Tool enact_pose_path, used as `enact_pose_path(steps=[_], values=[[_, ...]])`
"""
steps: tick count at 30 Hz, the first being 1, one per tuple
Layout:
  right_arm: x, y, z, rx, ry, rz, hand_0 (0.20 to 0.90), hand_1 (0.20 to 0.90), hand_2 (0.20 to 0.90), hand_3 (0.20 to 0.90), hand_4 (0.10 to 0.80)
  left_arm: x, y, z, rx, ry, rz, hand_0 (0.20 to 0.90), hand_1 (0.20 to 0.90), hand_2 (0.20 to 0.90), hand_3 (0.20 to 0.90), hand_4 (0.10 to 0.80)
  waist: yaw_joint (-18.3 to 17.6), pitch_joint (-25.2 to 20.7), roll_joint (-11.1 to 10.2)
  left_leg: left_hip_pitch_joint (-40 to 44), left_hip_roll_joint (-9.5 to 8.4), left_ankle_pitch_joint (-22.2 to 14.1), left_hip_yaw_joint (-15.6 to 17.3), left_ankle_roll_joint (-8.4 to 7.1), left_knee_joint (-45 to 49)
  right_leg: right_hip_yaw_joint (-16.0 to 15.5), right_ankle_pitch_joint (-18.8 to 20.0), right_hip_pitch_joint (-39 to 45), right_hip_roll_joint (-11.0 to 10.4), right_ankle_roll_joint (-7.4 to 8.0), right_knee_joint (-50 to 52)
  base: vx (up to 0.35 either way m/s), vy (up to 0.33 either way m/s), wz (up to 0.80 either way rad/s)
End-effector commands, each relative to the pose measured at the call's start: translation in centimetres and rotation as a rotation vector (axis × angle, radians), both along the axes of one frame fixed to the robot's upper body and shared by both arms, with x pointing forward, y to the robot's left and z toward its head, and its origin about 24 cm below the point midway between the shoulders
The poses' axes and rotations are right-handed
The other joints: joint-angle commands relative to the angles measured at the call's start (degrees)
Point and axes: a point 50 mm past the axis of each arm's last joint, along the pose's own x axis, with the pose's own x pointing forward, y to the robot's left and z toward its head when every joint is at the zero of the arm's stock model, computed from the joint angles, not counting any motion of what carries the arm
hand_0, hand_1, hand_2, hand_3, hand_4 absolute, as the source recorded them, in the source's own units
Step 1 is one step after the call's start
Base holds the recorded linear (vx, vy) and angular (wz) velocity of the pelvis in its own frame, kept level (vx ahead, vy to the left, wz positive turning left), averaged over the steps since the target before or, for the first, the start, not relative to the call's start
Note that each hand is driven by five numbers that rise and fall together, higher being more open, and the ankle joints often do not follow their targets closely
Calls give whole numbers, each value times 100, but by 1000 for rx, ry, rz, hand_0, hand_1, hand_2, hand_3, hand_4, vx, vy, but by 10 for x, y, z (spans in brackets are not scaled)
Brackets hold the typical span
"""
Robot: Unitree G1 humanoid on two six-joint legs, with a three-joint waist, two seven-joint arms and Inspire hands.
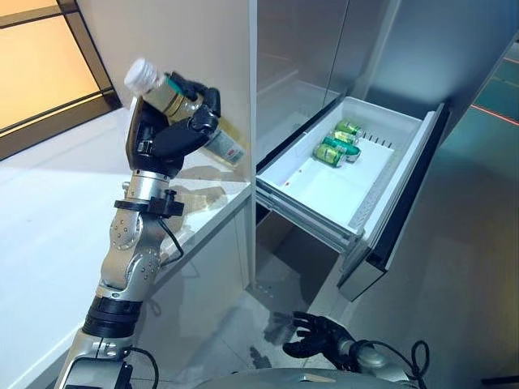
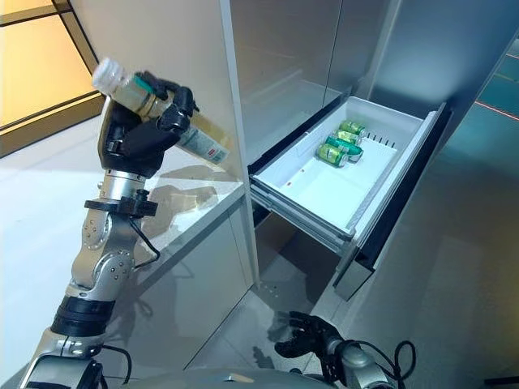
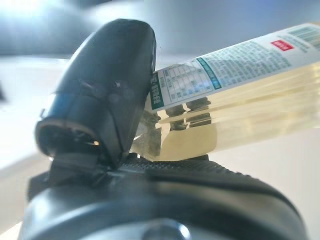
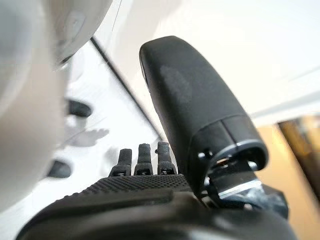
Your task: Put drinks into fridge and close the fridge
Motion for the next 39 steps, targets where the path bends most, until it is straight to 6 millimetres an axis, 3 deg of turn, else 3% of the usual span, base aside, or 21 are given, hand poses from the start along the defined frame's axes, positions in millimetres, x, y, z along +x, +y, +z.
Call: enact_pose_path(steps=[1, 5, 13, 18, 32, 39], values=[[34, 28, 31, 193, -151, 82, 900, 900, 900, 900, 800, -20, -24, 69, 4, -431, -156, 300, 300, 300, 200, 100, 43, -485, 69, 21, -119, -540, -261, 38, 10, -180, -262, -81, 43, 193, 282, -63, -43, 8], [57, 49, 79, 336, -315, 223, 900, 900, 900, 900, 800, -21, -32, 52, 45, -389, -248, 300, 300, 300, 200, 100, 43, -403, 28, -6, -112, -488, -281, 16, 10, -227, -195, -69, 39, 194, 227, -84, -43, 7], [99, 31, 220, 522, -780, 413, 900, 900, 900, 900, 800, -22, -34, 18, 101, -283, -365, 300, 300, 300, 200, 100, -45, -329, 3, -62, -79, -452, -147, 15, 10, -145, -109, -135, 50, 217, 188, -58, -5, 0], [103, 25, 259, 557, -898, 419, 900, 900, 900, 900, 800, -22, -37, 16, 133, -261, -405, 300, 300, 300, 200, 100, -88, -352, -18, -119, -48, -418, -43, 20, 10, -107, -44, -214, 43, 221, 181, -42, 4, -4], [99, 27, 286, 631, -905, 500, 900, 900, 900, 900, 800, -20, -51, 23, 184, -258, -405, 300, 300, 300, 200, 100, -168, -385, -94, -138, -34, -411, 33, 28, 10, -50, -12, -254, 54, 215, 169, -14, -4, -1], [106, 31, 301, 557, -1000, 521, 900, 900, 900, 900, 800, -9, -60, 18, 237, -197, -387, 300, 300, 300, 200, 100, -184, -412, -99, -130, -28, -410, 65, 18, 10, -49, 6, -251, 58, 212, 153, -13, -14, -5]])
